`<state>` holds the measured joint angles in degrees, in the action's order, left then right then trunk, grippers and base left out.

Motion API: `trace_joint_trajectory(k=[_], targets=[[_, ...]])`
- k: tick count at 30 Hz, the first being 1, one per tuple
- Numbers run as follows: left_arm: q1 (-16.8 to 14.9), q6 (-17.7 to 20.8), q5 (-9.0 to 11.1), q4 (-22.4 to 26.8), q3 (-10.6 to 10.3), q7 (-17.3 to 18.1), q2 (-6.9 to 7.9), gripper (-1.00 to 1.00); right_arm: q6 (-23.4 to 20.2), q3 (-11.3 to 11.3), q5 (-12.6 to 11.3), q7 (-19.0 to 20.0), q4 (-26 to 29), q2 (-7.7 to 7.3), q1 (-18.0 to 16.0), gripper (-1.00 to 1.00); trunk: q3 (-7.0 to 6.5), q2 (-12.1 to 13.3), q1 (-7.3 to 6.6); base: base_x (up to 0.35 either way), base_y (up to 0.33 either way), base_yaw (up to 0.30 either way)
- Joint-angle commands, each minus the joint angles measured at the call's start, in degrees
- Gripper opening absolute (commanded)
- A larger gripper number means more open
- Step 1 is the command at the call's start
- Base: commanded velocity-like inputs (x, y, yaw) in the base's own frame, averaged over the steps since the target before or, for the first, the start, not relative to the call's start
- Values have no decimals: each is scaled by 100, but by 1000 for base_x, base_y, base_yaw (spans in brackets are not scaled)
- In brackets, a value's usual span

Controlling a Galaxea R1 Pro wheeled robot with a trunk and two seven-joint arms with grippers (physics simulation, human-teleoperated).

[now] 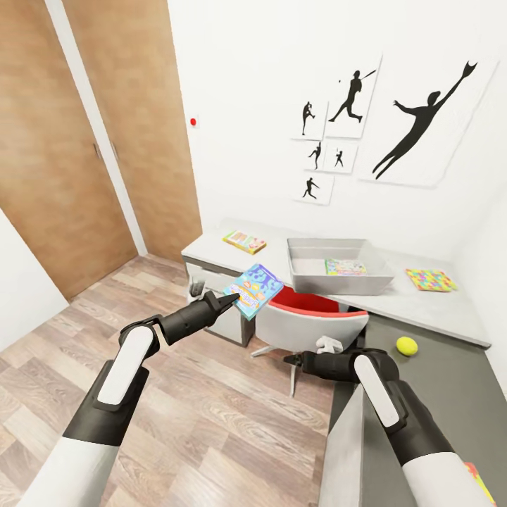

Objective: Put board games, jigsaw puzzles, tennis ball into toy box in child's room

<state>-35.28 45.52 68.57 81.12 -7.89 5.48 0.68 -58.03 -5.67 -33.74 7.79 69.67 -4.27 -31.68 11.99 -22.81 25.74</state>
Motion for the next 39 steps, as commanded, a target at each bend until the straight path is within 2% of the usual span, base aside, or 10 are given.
trace_joint_trajectory(k=[1,11,39], targets=[[-5,12,-22,0,-2,26,3,-100,-16,-4,60,56,3,-4,-5,100,11,-11,4,74,-67,2],[-5,10,-32,0,-2,24,3,-100,-16,-4,60,56,6,-4,-5,100,11,-11,4,26,-23,116],[-5,10,-28,0,-2,26,3,-100,-16,-4,60,56,20,-4,-5,100,11,-11,4,1,-1,271]])
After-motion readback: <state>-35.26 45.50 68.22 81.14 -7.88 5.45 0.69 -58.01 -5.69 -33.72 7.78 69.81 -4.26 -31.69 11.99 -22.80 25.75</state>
